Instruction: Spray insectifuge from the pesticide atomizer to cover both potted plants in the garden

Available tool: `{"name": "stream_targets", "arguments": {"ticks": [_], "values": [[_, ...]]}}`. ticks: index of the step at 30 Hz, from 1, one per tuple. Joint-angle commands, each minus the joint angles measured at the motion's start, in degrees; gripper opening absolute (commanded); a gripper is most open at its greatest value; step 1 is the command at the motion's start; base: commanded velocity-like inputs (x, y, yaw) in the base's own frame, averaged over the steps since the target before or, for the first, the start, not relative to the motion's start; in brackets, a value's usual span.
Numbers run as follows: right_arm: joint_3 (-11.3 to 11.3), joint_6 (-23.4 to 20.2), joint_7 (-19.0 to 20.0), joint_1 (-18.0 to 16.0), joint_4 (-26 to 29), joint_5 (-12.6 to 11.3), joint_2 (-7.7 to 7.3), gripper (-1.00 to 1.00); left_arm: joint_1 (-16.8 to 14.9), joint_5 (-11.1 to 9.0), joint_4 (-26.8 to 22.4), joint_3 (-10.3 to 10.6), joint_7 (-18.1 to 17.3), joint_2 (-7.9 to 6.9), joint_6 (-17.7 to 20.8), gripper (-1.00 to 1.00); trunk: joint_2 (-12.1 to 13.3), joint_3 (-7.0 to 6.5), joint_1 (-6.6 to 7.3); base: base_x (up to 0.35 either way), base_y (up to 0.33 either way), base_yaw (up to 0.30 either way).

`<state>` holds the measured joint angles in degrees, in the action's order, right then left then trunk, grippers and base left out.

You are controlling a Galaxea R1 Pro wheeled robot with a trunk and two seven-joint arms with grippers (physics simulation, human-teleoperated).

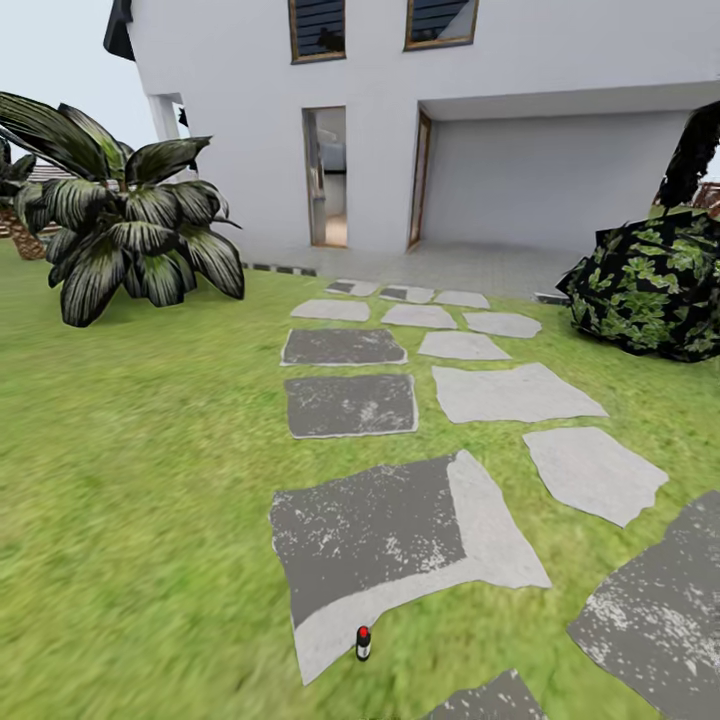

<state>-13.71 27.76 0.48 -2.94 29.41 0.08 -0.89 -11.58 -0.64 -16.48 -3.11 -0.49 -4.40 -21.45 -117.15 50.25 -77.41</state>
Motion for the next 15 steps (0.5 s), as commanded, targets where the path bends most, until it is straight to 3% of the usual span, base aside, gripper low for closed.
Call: {"name": "stream_targets", "arguments": {"ticks": [1,5,15], "values": [[-0.09,0.19,0.05,-0.04,-0.06,0.01,0.01,1.00,-0.02,-0.06,0.02,-0.14,-0.08,0.01,-0.18,1.00,-0.02,0.13,0.01,0.000,0.064,-0.188],[-0.09,0.19,0.05,-0.04,-0.06,0.01,0.01,1.00,-0.02,-0.06,0.04,-0.15,-0.12,0.01,-0.18,1.00,-0.02,0.40,0.01,0.019,0.177,-0.210],[-0.08,0.18,0.08,-0.04,-0.14,0.01,0.01,1.00,-0.02,-0.06,0.04,-0.15,-0.26,0.01,-0.18,1.00,-0.02,0.55,0.01,0.002,0.297,-0.284]]}}
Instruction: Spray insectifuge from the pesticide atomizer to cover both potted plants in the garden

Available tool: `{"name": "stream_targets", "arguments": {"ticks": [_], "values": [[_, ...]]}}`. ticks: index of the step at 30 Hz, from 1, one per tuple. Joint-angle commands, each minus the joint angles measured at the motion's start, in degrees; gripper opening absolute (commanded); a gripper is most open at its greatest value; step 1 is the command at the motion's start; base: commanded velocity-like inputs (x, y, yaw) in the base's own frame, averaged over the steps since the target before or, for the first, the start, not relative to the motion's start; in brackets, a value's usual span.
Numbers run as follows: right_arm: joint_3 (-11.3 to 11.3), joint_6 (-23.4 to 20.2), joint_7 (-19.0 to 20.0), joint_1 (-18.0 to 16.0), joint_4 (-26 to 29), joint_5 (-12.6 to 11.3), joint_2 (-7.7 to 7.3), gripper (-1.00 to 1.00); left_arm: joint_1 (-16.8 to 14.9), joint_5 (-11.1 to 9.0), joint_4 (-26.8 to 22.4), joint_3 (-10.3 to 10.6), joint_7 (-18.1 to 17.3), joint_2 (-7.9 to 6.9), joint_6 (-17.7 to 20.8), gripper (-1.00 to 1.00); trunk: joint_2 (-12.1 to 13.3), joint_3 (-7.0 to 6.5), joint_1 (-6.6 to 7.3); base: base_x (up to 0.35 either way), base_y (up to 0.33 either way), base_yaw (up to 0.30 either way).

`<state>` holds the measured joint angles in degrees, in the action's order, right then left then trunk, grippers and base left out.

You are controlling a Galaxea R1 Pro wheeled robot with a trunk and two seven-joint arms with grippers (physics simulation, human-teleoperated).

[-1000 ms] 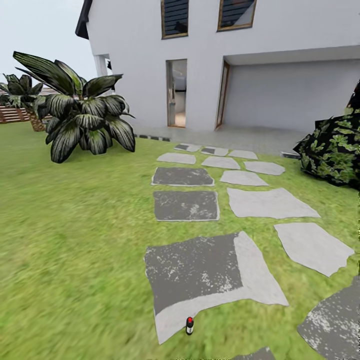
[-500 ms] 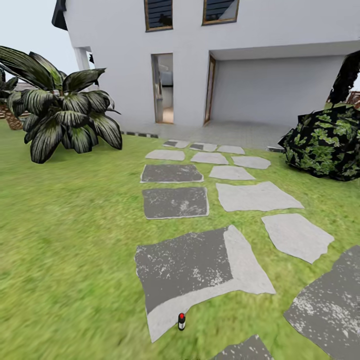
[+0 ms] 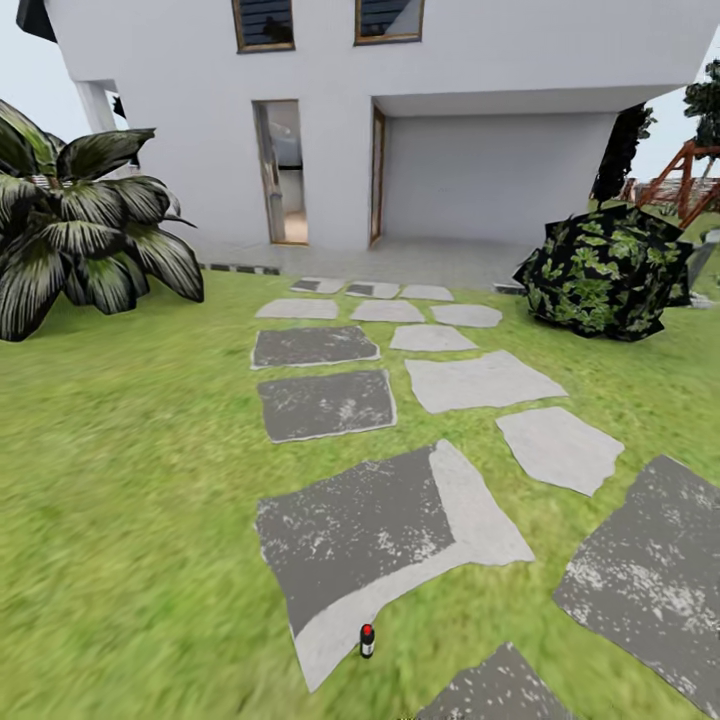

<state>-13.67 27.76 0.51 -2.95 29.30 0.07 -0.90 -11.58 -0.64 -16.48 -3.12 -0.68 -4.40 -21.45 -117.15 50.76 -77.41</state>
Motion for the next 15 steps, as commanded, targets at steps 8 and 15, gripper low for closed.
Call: {"name": "stream_targets", "arguments": {"ticks": [8,15], "values": [[-0.12,0.16,0.02,-0.04,-0.04,0.02,0.02,1.00,-0.02,-0.06,0.04,-0.13,-0.11,0.01,-0.17,1.00,-0.02,0.05,0.01,0.000,0.303,-0.300],[-0.11,0.17,0.02,-0.04,-0.04,0.02,0.02,1.00,-0.02,-0.06,0.04,-0.13,-0.11,0.01,-0.17,1.00,-0.02,0.05,0.01,0.000,0.304,-0.300]]}}
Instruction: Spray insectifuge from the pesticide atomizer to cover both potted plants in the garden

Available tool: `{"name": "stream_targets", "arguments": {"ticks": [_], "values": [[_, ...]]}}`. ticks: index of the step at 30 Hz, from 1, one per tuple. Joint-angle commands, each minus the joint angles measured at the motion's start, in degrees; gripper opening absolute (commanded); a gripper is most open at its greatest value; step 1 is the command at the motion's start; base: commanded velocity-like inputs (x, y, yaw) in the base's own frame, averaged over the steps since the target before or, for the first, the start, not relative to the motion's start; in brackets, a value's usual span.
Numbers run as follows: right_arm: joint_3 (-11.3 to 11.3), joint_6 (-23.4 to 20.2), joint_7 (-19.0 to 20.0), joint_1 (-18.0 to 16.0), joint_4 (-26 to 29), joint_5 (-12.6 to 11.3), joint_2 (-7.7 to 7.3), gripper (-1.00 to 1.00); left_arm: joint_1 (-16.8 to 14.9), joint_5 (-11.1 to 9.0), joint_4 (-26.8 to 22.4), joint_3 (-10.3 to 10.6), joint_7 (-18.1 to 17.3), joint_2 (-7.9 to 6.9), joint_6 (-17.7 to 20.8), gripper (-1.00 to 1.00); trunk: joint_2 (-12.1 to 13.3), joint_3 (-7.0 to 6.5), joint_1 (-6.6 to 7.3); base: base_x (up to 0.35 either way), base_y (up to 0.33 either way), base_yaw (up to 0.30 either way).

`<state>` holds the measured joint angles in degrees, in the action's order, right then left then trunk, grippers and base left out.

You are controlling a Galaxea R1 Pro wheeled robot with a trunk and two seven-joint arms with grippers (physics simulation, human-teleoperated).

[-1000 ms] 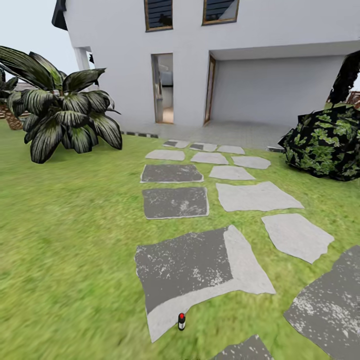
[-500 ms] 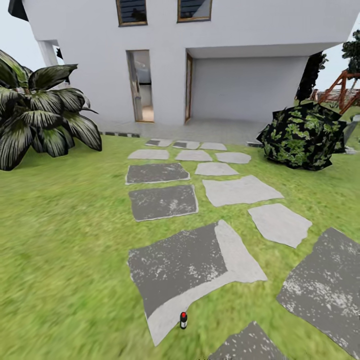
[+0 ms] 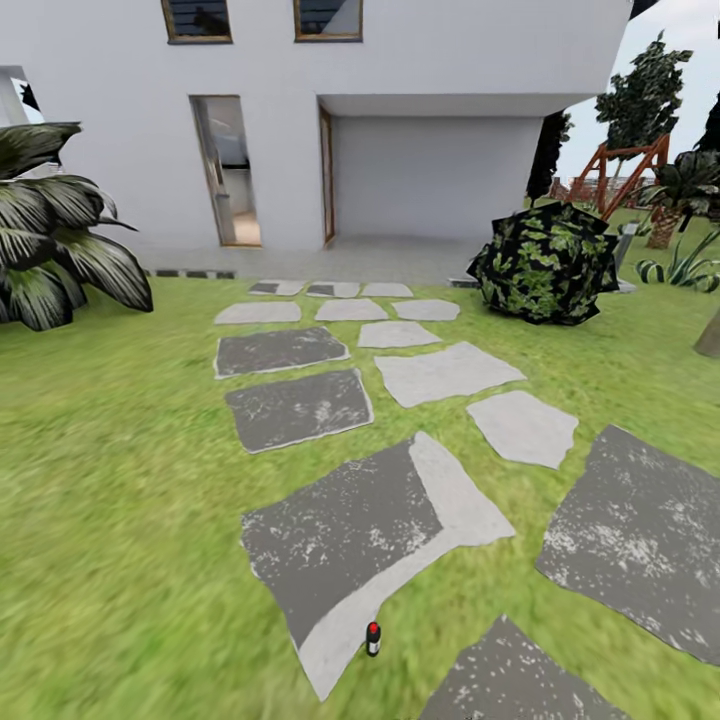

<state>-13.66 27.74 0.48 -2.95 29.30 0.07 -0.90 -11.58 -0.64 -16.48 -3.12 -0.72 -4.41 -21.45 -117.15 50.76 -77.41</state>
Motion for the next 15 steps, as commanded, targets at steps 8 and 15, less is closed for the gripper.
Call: {"name": "stream_targets", "arguments": {"ticks": [8,15], "values": [[-0.09,0.20,0.06,-0.04,-0.03,0.02,0.02,1.00,-0.02,-0.06,0.04,-0.14,-0.08,0.00,-0.17,1.00,-0.02,0.05,0.01,0.000,0.304,-0.300],[-0.06,0.19,0.05,-0.04,-0.03,0.02,0.02,1.00,-0.02,-0.06,0.04,-0.14,-0.08,-0.04,-0.17,1.00,-0.02,0.05,0.01,0.029,0.304,-0.300]]}}
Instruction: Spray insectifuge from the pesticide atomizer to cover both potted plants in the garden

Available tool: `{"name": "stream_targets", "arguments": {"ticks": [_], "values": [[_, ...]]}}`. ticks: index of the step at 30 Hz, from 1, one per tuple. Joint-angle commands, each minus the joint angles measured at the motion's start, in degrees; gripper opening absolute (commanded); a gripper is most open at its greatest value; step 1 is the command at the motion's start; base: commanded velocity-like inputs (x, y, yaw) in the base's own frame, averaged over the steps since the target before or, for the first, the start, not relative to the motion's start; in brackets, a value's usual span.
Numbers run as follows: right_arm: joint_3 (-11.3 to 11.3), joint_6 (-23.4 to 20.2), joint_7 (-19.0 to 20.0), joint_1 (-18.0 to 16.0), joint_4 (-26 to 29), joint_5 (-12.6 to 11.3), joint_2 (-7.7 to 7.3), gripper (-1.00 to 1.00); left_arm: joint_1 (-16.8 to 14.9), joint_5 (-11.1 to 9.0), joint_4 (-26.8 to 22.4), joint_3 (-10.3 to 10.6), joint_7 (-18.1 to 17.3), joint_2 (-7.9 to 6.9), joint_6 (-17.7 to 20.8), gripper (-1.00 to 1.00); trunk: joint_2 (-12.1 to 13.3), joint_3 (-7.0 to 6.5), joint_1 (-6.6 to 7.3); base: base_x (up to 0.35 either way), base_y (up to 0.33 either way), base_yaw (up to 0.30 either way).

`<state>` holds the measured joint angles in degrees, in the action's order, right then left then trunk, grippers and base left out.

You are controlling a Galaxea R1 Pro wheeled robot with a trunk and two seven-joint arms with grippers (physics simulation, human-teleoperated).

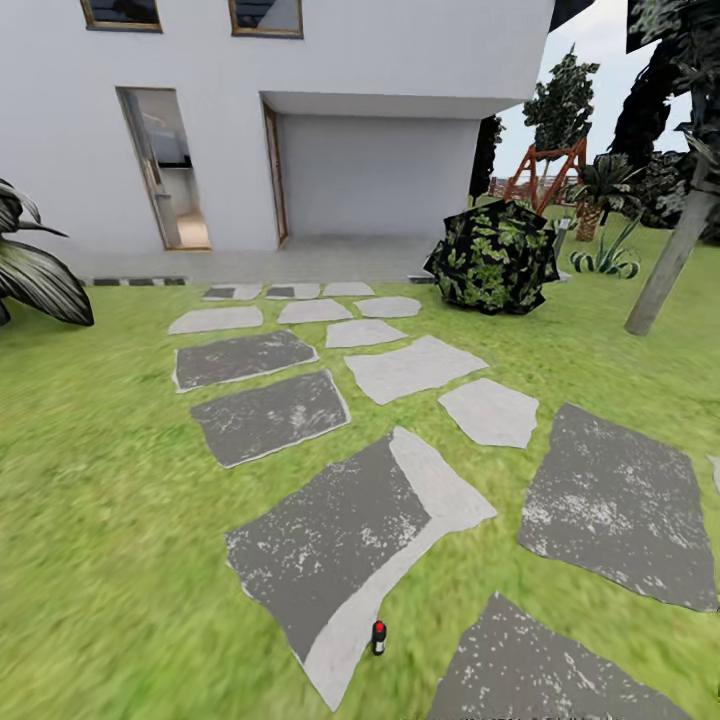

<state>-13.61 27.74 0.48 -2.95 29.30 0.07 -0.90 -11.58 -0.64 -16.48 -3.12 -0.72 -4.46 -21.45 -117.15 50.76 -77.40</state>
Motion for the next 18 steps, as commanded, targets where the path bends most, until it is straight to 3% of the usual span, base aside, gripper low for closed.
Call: {"name": "stream_targets", "arguments": {"ticks": [1,8,18], "values": [[-0.11,0.19,0.05,-0.04,-0.03,0.02,0.02,1.00,-0.02,-0.06,0.04,-0.13,-0.08,0.00,-0.17,1.00,-0.02,0.05,0.00,0.077,0.304,-0.300],[-0.10,0.20,0.03,-0.04,-0.03,0.02,0.02,1.00,-0.01,-0.06,0.04,-0.13,-0.08,-0.01,-0.17,1.00,-0.02,0.05,0.00,0.157,0.273,-0.296],[-0.10,0.19,0.01,-0.04,-0.03,0.02,0.02,1.00,-0.02,-0.06,0.04,-0.13,-0.08,0.03,-0.17,1.00,-0.02,0.05,0.00,0.172,0.290,-0.158]]}}
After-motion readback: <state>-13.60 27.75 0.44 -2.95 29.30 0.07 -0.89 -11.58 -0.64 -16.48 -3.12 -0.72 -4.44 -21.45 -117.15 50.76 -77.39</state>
